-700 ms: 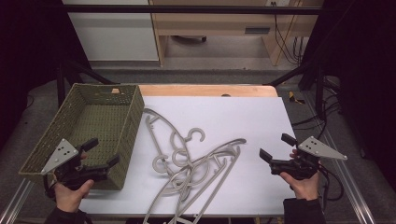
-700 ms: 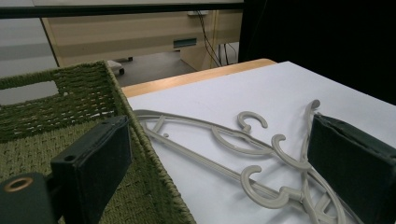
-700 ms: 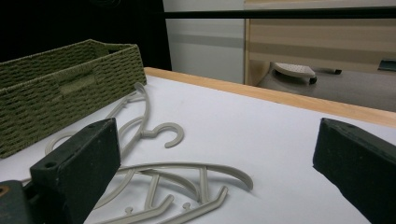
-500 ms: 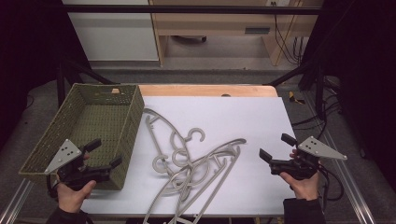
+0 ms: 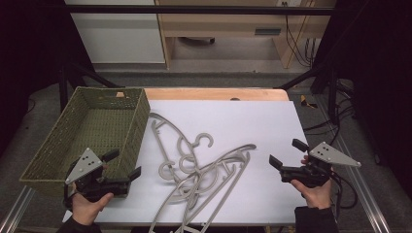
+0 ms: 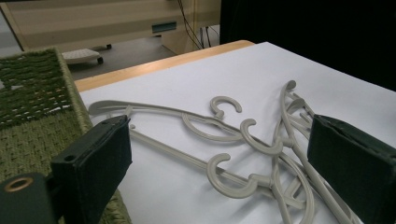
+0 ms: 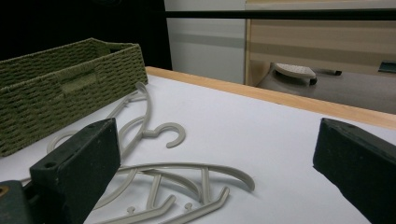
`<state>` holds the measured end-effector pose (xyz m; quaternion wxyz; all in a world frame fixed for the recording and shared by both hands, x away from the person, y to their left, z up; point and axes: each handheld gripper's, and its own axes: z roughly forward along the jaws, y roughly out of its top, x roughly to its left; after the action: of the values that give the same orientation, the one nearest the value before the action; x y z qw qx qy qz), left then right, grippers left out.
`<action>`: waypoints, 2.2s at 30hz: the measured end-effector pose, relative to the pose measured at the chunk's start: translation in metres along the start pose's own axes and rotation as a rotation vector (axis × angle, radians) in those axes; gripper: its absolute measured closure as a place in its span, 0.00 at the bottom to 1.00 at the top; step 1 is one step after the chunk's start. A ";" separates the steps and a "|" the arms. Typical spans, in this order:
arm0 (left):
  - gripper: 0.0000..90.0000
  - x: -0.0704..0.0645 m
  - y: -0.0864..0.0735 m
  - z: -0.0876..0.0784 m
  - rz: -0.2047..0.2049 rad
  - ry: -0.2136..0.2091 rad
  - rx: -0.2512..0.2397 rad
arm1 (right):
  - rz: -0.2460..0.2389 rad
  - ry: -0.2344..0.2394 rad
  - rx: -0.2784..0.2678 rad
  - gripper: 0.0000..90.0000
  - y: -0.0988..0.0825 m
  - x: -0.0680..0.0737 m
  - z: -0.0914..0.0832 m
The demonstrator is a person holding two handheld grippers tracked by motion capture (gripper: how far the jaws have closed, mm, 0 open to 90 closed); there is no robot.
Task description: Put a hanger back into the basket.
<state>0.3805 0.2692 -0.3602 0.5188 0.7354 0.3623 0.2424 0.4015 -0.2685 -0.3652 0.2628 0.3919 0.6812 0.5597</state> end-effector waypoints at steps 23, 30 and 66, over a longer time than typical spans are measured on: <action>0.09 -0.018 0.002 0.009 0.012 -0.033 0.063 | 0.005 -0.002 0.012 0.01 -0.001 -0.001 0.001; 0.12 -0.038 -0.001 0.021 0.030 -0.075 0.136 | 0.000 -0.002 0.022 0.01 -0.002 0.000 0.003; 0.48 -0.121 -0.059 0.092 0.085 -0.278 0.602 | -0.001 0.004 0.037 0.01 -0.002 0.001 0.005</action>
<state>0.3564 0.1323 -0.4453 0.3122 0.8962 0.3123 0.0433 0.4047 -0.2653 -0.3684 0.2545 0.3951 0.6922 0.5477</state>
